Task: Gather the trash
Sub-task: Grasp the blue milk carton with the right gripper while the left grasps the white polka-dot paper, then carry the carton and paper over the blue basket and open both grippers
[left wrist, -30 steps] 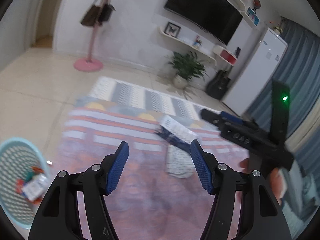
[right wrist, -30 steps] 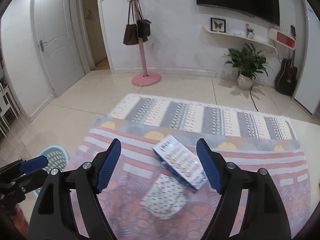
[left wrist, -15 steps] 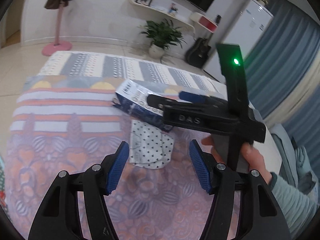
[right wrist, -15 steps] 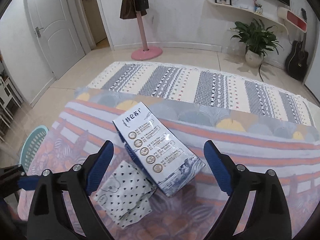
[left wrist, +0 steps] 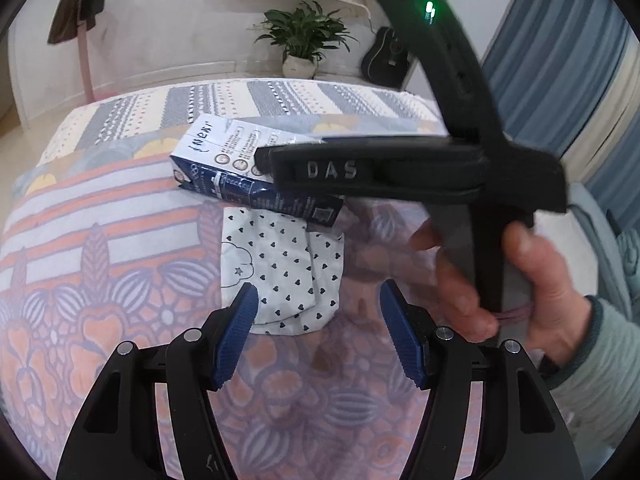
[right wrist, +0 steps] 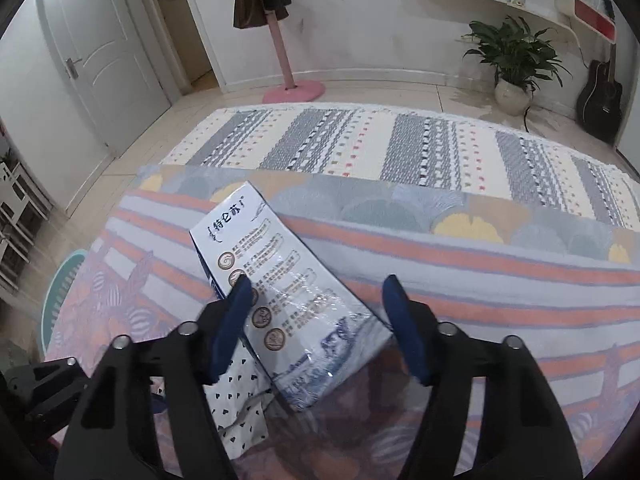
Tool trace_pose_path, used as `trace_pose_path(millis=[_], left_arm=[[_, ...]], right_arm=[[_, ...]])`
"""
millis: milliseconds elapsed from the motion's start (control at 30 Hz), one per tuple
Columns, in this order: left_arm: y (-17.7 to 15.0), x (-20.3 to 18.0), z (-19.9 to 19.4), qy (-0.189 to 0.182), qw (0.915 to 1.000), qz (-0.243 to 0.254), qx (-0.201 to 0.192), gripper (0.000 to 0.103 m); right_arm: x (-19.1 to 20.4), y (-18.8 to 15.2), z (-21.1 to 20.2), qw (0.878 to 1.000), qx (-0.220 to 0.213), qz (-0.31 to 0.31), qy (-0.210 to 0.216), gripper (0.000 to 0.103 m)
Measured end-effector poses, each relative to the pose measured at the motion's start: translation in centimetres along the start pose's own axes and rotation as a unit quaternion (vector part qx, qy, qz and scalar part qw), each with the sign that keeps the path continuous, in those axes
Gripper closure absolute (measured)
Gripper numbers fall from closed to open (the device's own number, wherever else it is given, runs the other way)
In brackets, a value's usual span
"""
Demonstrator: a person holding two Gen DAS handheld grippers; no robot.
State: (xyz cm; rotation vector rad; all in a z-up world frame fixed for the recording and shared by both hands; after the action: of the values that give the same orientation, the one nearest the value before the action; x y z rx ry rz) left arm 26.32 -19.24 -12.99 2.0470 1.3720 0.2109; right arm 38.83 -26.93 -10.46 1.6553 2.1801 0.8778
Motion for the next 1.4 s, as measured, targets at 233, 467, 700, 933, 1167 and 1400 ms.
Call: trace_pose_path(millis=[233, 467, 700, 933, 1167, 1400], left_arm=[[-0.4, -1.0, 2.2, 0.077, 0.9964, 0.032, 0.017, 0.046], [-0.2, 0.6, 1.4, 0.053, 0.9986, 0.000, 0.004, 0.089], [-1.3, 2.4, -1.0, 0.044, 0.9984, -0.034, -0.014, 0.098], [-2.6, 5.6, -5.3, 0.042, 0.9954, -0.082, -0.028, 0.099], [-3.6, 9.4, -11.5, 0.059, 0.9852, -0.143, -0.075, 0.099], [-5.4, 12.2, -15.9, 0.067, 0.9719, -0.192, -0.118, 0.099]], right_arm=[[-0.8, -0.3, -0.3, 1.000, -0.002, 0.022, 0.014, 0.045], [-0.1, -0.1, 0.0, 1.000, 0.010, 0.010, 0.007, 0.033], [1.7, 0.2, 0.7, 1.000, 0.015, -0.013, -0.009, 0.023], [4.8, 0.1, 1.8, 0.996, 0.027, -0.063, -0.050, 0.023], [8.0, 1.4, -0.5, 0.998, 0.008, -0.055, -0.022, 0.088], [12.5, 1.8, -0.3, 0.993, 0.029, -0.103, -0.054, 0.056]])
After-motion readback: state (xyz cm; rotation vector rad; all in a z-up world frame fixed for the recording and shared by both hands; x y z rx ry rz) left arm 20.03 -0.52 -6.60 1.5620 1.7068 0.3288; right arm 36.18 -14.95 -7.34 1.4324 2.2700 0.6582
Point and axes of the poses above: each gripper's, at about its wrist camera, not at the fingertips, and z roughly the way its jaws point, x to its left, y to its top, the point moved 1 cm from there along z, roughly the way its jaws point, and after that the axes turned 1 degree about y, right-handed, at the moved point
